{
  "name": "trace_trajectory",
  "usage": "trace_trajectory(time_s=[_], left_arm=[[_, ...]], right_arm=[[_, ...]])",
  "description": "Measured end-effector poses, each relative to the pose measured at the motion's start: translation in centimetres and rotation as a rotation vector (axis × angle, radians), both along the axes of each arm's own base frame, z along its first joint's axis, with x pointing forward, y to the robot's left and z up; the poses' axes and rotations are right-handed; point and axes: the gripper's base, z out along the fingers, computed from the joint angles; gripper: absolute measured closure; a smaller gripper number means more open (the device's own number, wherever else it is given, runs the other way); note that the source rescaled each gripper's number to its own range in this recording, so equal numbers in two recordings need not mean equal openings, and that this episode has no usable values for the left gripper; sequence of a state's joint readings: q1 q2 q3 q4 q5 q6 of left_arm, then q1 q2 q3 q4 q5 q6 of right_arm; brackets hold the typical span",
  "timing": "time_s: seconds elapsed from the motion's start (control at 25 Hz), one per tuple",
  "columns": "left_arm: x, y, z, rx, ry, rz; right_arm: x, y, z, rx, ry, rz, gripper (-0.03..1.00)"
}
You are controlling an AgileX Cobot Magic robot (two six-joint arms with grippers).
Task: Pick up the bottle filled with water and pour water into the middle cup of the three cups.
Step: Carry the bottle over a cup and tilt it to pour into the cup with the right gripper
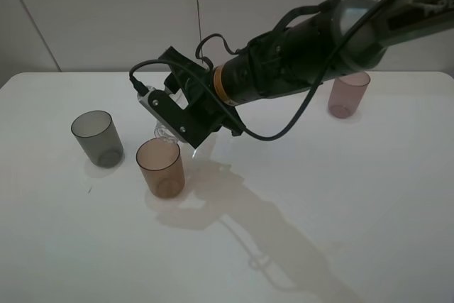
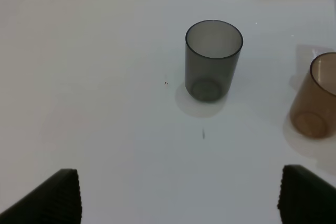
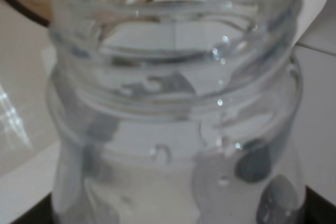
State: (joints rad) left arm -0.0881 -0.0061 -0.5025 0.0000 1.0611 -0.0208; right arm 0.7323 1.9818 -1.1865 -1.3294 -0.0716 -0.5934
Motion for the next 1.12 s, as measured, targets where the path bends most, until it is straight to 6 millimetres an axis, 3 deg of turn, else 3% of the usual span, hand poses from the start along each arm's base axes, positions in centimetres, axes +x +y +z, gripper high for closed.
trace_trajectory(time_s=[0.28, 0.92, 1.12], left_arm=[[0.0, 0.0, 0.0, 0.0, 0.0, 0.0], [0.0, 0.0, 0.0, 0.0, 0.0, 0.0], [0.0, 0.0, 0.0, 0.0, 0.0, 0.0]], right_arm=[[0.6, 0.5, 0.9, 0.024, -0.024, 0.0, 0.92], [0.6, 0.7, 0.4, -0.051, -0.092, 0.091, 0.92], [1.0, 1.0, 1.1, -0.039, -0.116, 0.097, 0.92]])
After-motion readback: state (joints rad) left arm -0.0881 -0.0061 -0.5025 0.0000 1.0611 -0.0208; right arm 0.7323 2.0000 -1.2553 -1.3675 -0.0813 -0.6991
